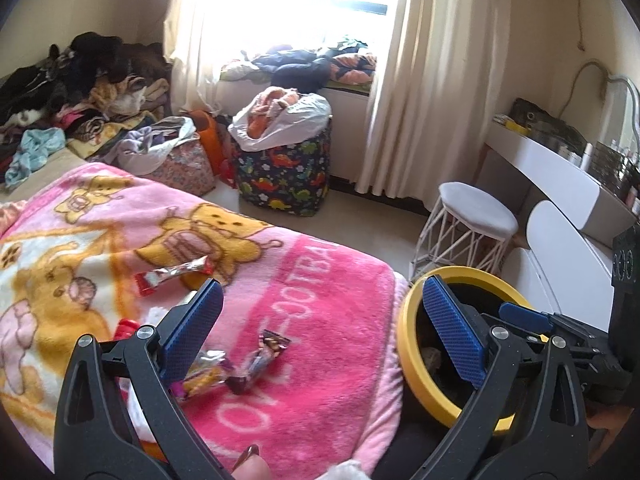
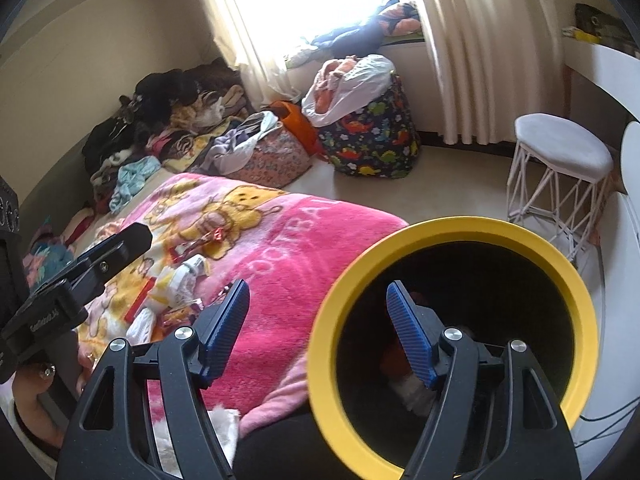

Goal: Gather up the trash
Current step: 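Move both open tools back toward the remaining trash on the bed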

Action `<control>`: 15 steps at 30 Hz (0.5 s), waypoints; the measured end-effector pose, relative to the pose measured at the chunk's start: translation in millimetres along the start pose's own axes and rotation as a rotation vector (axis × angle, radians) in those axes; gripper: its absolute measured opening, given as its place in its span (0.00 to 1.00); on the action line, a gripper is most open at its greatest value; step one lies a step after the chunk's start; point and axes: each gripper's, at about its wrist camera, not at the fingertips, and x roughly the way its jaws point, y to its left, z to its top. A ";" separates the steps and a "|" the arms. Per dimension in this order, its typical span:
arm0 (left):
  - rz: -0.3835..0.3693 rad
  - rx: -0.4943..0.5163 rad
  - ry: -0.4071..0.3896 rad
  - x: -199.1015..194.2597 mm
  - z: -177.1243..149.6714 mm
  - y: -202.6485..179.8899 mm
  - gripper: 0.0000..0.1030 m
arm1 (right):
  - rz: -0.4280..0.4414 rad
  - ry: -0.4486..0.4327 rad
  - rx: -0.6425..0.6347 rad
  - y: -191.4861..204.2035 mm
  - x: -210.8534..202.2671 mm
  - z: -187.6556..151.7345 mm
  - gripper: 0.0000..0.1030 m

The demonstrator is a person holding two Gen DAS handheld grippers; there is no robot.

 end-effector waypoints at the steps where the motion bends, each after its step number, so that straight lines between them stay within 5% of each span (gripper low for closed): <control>1: 0.006 -0.005 -0.002 -1.4 0.0 4.4 0.89 | 0.007 0.002 -0.003 3.1 1.4 0.7 0.67; 15: 0.072 -0.060 -0.010 -11.7 -2.2 43.7 0.89 | 0.079 0.044 -0.070 41.9 21.7 4.7 0.67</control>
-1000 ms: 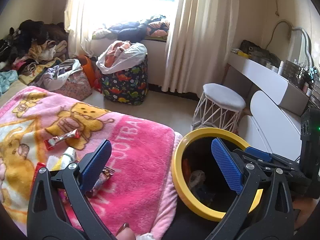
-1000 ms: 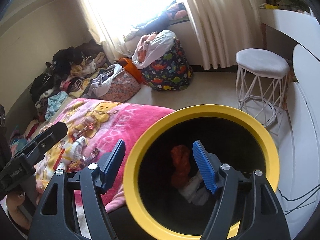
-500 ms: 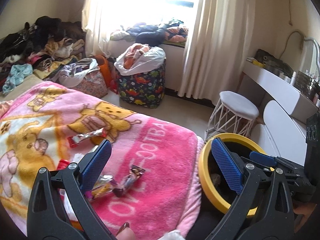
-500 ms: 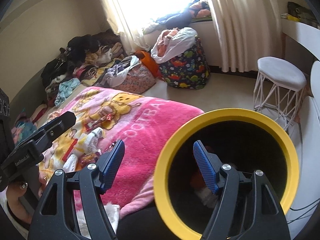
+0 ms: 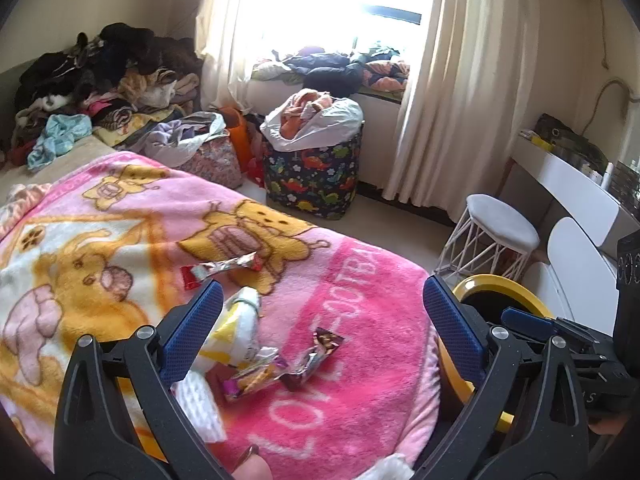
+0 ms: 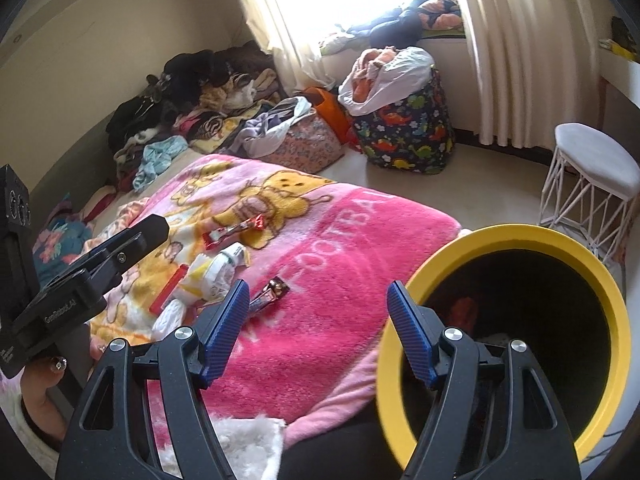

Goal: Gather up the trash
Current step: 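Move both open tools back toward the remaining trash on the bed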

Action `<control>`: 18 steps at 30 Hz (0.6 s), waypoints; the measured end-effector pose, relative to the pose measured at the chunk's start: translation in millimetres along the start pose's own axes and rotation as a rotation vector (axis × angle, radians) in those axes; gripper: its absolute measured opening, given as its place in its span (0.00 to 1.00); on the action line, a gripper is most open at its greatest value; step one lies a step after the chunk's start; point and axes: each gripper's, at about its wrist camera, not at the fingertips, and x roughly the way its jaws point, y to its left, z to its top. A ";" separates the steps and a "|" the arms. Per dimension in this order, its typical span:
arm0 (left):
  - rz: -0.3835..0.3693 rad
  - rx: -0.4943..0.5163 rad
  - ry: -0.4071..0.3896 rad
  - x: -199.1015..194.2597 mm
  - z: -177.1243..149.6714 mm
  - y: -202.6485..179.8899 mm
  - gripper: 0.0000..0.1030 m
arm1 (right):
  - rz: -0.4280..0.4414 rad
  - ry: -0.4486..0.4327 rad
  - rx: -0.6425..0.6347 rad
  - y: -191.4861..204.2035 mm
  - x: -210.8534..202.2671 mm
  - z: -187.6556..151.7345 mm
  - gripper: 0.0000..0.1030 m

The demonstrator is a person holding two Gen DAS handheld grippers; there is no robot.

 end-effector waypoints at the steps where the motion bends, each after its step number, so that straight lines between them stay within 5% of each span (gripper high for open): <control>1: 0.005 -0.007 0.002 -0.3 -0.4 4.0 0.89 | 0.003 0.003 -0.005 2.1 1.5 0.2 0.67; 18: 0.102 -0.063 0.058 -4.4 -24.0 57.4 0.89 | 0.035 0.050 -0.072 29.8 31.1 6.6 0.67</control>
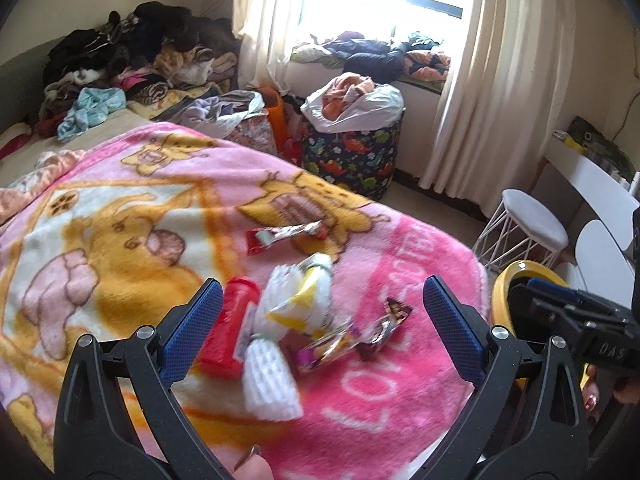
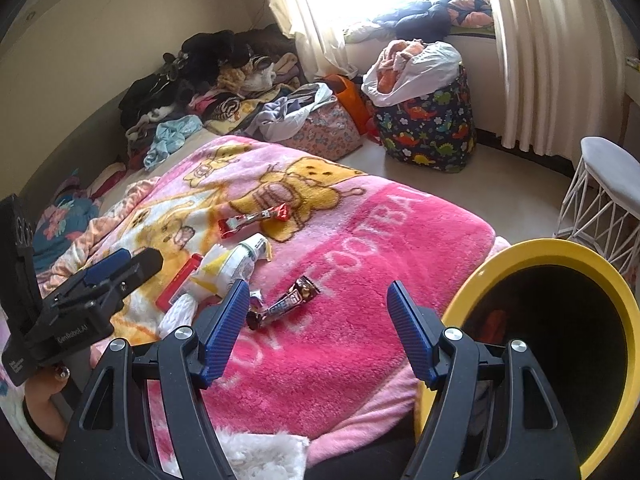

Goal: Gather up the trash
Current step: 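Move both open tools back toward the remaining trash on the bed, then grasp the white foam net sleeve with the left tool while the right grasps the chocolate wrapper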

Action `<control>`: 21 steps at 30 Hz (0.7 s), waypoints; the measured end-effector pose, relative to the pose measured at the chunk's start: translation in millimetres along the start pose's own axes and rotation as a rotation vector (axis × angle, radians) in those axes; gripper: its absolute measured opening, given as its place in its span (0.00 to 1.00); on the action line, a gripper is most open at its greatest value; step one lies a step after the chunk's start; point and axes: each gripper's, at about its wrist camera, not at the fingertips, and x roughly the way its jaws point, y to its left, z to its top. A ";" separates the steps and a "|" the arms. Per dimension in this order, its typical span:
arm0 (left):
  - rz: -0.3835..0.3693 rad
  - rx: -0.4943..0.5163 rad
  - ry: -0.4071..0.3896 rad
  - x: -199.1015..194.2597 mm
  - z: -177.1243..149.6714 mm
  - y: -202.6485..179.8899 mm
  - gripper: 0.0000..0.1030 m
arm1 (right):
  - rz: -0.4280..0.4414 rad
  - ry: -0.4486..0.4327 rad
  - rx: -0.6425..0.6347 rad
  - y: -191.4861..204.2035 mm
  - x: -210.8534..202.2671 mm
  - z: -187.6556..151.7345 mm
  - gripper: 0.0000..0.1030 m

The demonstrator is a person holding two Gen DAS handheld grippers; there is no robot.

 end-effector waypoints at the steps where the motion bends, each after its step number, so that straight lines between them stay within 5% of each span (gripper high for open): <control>1: 0.005 -0.004 0.005 -0.1 -2.1 3.8 0.89 | 0.000 0.003 -0.006 1.2 1.8 0.1 0.67; 10: 0.000 -0.047 0.079 4.3 -22.7 27.4 0.87 | 0.001 0.052 -0.043 13.6 28.0 -1.1 0.67; 21: -0.047 -0.141 0.189 15.8 -46.6 46.3 0.50 | -0.002 0.121 -0.060 20.8 65.1 -3.8 0.67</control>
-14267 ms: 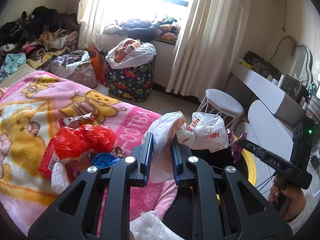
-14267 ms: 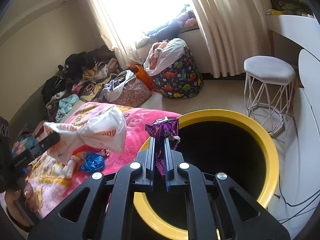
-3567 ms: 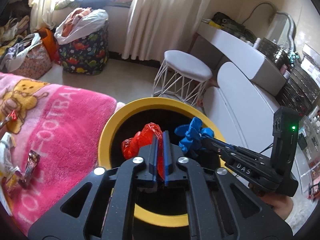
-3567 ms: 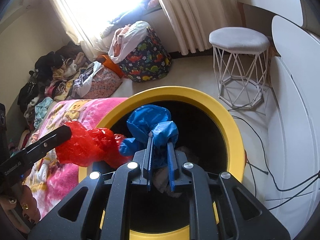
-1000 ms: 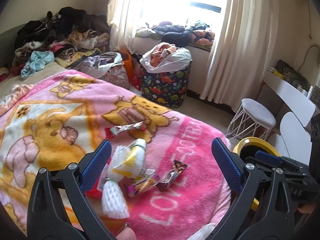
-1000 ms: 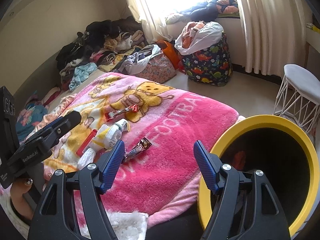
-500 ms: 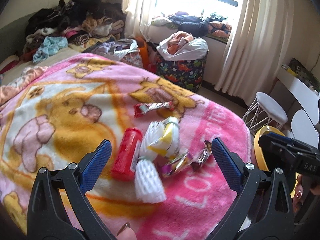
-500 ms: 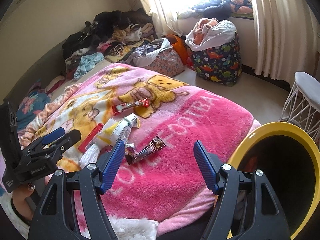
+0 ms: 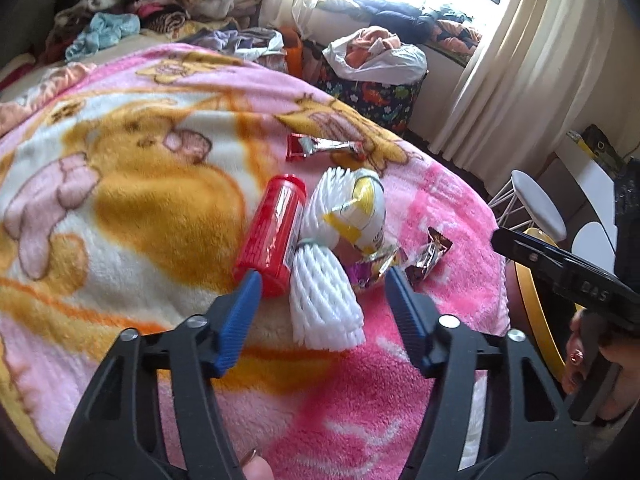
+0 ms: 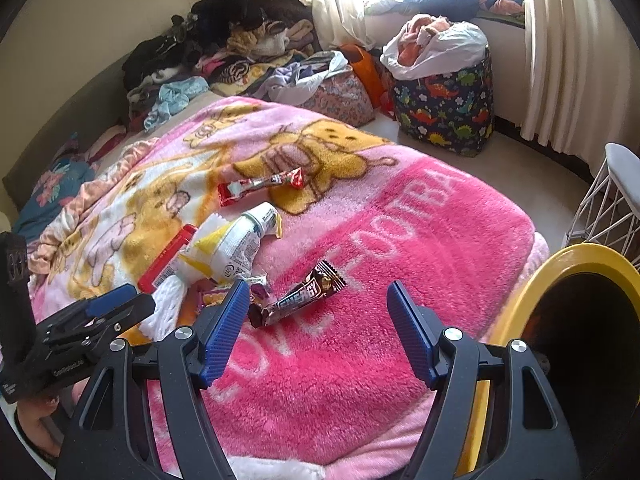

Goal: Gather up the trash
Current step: 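Grasp the white foam net sleeve with the left tool while the right grasps the chocolate wrapper, then carry the foam sleeve and chocolate wrapper with both tools over the bin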

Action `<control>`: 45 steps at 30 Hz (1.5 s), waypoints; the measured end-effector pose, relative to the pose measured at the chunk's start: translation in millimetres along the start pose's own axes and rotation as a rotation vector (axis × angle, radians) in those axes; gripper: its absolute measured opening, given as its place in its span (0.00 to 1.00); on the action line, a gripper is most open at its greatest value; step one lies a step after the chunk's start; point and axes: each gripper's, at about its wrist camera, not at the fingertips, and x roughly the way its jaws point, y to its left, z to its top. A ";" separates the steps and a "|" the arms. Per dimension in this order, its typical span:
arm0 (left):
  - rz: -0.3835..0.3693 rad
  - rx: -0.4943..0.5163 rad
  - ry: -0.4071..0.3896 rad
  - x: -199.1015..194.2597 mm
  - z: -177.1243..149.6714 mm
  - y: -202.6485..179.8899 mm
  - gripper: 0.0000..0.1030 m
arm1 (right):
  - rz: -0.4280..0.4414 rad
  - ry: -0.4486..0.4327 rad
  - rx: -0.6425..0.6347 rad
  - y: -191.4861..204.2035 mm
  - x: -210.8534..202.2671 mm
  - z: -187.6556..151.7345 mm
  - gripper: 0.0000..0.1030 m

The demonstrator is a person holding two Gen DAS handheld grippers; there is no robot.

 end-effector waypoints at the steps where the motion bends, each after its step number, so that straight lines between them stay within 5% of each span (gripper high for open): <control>1: -0.006 -0.003 0.007 1.2 -1.0 0.4 0.48 | 0.001 0.007 -0.002 1.2 4.3 0.4 0.67; 12: -0.028 -0.031 0.073 16.0 -7.7 -4.1 0.45 | -0.005 0.073 0.012 10.8 49.6 6.6 0.65; 20: -0.010 -0.031 0.086 20.9 -6.4 -6.0 0.38 | -0.014 0.150 0.075 -1.7 77.4 -1.5 0.44; 31: 0.009 -0.016 0.102 27.1 -7.2 -12.1 0.17 | 0.065 0.139 0.086 -12.5 53.4 -18.4 0.17; 45: 0.005 0.019 0.013 -1.6 10.0 -27.1 0.13 | 0.107 0.085 0.116 -23.9 14.5 -31.5 0.14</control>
